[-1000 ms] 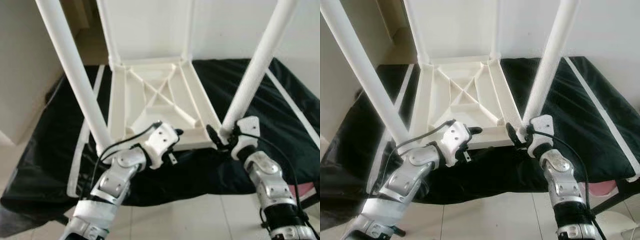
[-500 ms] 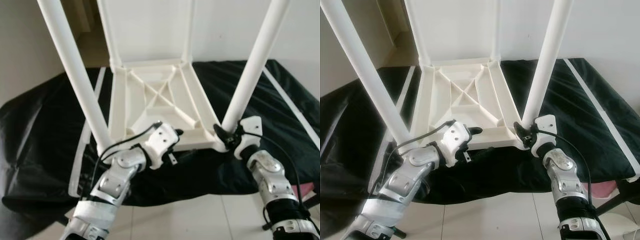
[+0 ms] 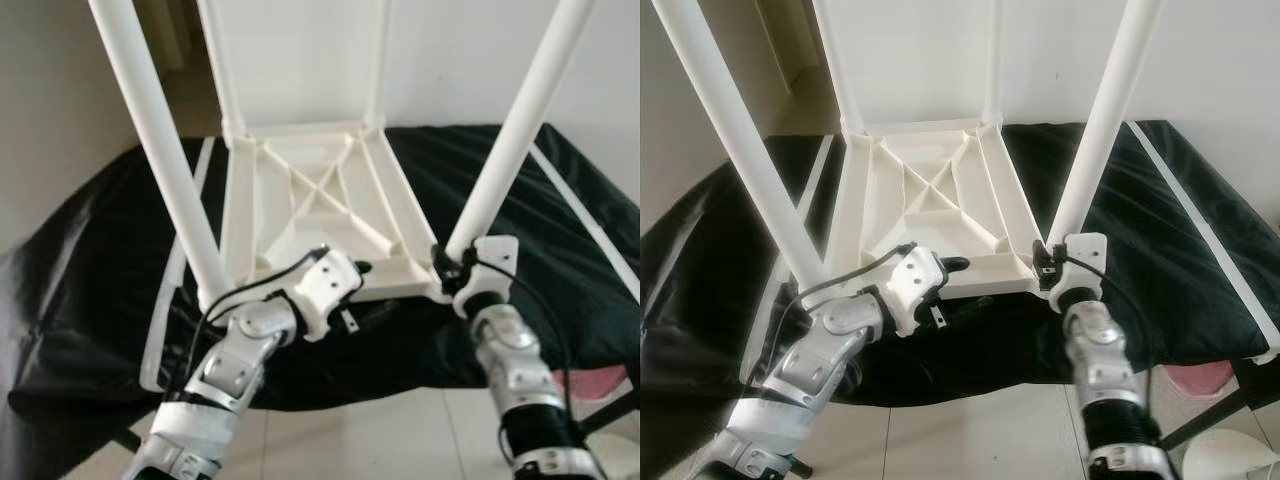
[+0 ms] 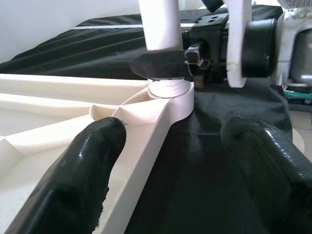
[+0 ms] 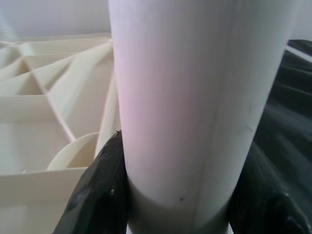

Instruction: Building children table

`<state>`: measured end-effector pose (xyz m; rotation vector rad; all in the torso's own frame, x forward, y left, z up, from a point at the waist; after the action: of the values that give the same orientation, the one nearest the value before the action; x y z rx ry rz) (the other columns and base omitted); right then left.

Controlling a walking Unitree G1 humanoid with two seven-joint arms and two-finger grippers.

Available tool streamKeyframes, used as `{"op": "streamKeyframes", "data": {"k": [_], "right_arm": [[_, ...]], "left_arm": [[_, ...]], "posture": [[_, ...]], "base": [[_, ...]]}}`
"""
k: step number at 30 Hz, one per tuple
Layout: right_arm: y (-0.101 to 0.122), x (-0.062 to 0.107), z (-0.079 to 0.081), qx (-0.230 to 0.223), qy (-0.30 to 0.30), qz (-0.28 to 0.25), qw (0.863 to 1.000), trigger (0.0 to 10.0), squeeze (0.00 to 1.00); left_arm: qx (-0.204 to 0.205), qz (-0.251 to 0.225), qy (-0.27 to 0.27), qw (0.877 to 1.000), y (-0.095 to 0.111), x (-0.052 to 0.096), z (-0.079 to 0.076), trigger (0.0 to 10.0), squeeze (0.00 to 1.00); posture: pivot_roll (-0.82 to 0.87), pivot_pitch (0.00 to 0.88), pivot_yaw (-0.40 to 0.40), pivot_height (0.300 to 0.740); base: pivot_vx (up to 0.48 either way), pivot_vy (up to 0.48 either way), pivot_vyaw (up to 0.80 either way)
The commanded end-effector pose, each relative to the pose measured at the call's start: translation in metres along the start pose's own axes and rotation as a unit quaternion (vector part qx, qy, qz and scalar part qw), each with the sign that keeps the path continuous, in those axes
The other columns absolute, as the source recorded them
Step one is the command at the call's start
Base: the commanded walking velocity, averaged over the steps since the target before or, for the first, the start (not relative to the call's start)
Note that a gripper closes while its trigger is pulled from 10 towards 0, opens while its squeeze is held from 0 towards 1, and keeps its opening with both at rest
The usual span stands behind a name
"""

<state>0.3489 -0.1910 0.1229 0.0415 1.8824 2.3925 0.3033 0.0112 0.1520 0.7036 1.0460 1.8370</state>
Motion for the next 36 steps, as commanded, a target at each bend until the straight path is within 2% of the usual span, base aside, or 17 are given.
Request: {"op": "streamKeyframes", "data": {"k": [1, 5, 12, 14, 15, 17, 20, 21, 25, 31, 32, 33, 36], "right_arm": [[-0.023, 0.010, -0.021, -0.002, -0.067, 0.044, 0.997, 10.0, 0.00], [-0.032, 0.020, -0.016, -0.014, -0.134, 0.039, 0.990, 10.0, 0.00], [-0.035, 0.024, -0.001, -0.018, -0.178, 0.030, 0.983, 10.0, 0.00], [-0.035, 0.024, 0.004, -0.017, -0.173, 0.031, 0.984, 10.0, 0.00], [-0.033, 0.022, 0.011, -0.019, -0.151, 0.026, 0.988, 10.0, 0.00], [-0.033, 0.022, 0.011, -0.019, -0.151, 0.026, 0.988, 10.0, 0.00], [-0.024, 0.019, 0.023, -0.033, -0.101, 0.007, 0.994, 10.0, 0.00], [-0.024, 0.019, 0.023, -0.033, -0.101, 0.007, 0.994, 10.0, 0.00], [-0.019, 0.018, 0.036, -0.083, -0.053, 0.006, 0.995, 10.0, 0.00], [-0.019, 0.018, 0.036, -0.076, -0.053, 0.005, 0.996, 10.0, 0.00], [-0.018, 0.019, 0.036, -0.073, -0.053, 0.003, 0.996, 10.0, 0.32], [-0.015, 0.019, 0.035, -0.070, -0.050, -0.002, 0.996, 10.0, 1.00], [-0.011, 0.019, 0.035, -0.066, -0.041, -0.011, 0.997, 10.0, 1.00]], "left_arm": [[0.000, 0.006, -0.011, 1.000, -0.004, 0.000, -0.005, 10.0, 0.00], [0.000, 0.005, -0.008, 1.000, -0.004, 0.000, -0.004, 10.0, 0.00], [0.001, 0.002, -0.007, 1.000, -0.002, -0.001, -0.006, 10.0, 0.00], [0.001, 0.001, -0.007, 1.000, -0.002, -0.002, -0.006, 10.0, 0.00], [0.002, 0.000, -0.004, 1.000, -0.001, -0.002, -0.005, 10.0, 0.00], [0.002, 0.000, -0.004, 1.000, -0.001, -0.002, -0.005, 10.0, 0.00], [0.002, 0.002, 0.000, 1.000, -0.002, -0.001, -0.004, 10.0, 0.00], [0.002, 0.002, 0.000, 1.000, -0.002, -0.001, -0.004, 10.0, 0.00], [-0.003, 0.003, 0.007, 1.000, -0.002, -0.002, 0.001, 10.0, 0.00], [-0.005, 0.000, 0.009, 1.000, 0.000, -0.003, 0.004, 10.0, 0.00], [-0.006, 0.000, 0.009, 1.000, 0.000, -0.003, 0.004, 10.0, 0.00], [-0.006, 0.000, 0.010, 1.000, 0.000, -0.003, 0.005, 10.0, 0.00], [-0.007, 0.000, 0.010, 1.000, -0.001, -0.004, 0.004, 10.0, 0.00]], "posture": [[-0.11, 0.000, 0.025, 0.740], [-0.10, 0.001, 0.020, 0.740], [-0.10, 0.002, 0.015, 0.740], [-0.10, 0.002, 0.015, 0.740], [-0.09, 0.008, 0.006, 0.740], [-0.09, 0.008, 0.006, 0.740], [-0.09, 0.000, 0.002, 0.740], [-0.09, 0.000, 0.002, 0.740], [-0.09, 0.000, -0.001, 0.740], [-0.10, 0.000, 0.000, 0.740], [-0.10, 0.000, 0.000, 0.740], [-0.10, 0.000, 0.000, 0.740], [-0.11, 0.000, 0.000, 0.740]], "base": [[0.000, 0.000, 0.00], [0.000, 0.000, 0.00], [0.000, 0.000, 0.00], [0.000, 0.000, 0.00], [0.000, 0.000, 0.00], [0.000, 0.000, 0.00], [0.000, 0.000, 0.00], [0.000, 0.000, 0.00], [0.000, 0.000, 0.00], [0.000, 0.000, 0.00], [0.000, 0.000, 0.00], [0.000, 0.000, 0.00], [0.000, 0.000, 0.00]]}}
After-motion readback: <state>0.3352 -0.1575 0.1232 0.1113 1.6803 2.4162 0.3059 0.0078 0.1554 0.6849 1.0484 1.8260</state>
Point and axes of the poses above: a point about 5 cm out from each wrist's last joint towards the gripper, its own x axis pointing back from the gripper into the wrist, its own y axis along the axis of the wrist's last joint, z = x × y, the point moved 3 cm from there along -x, pointing out of the wrist towards the gripper, and after that the axes turned 13 degrees about -x, right-handed, at the moved point
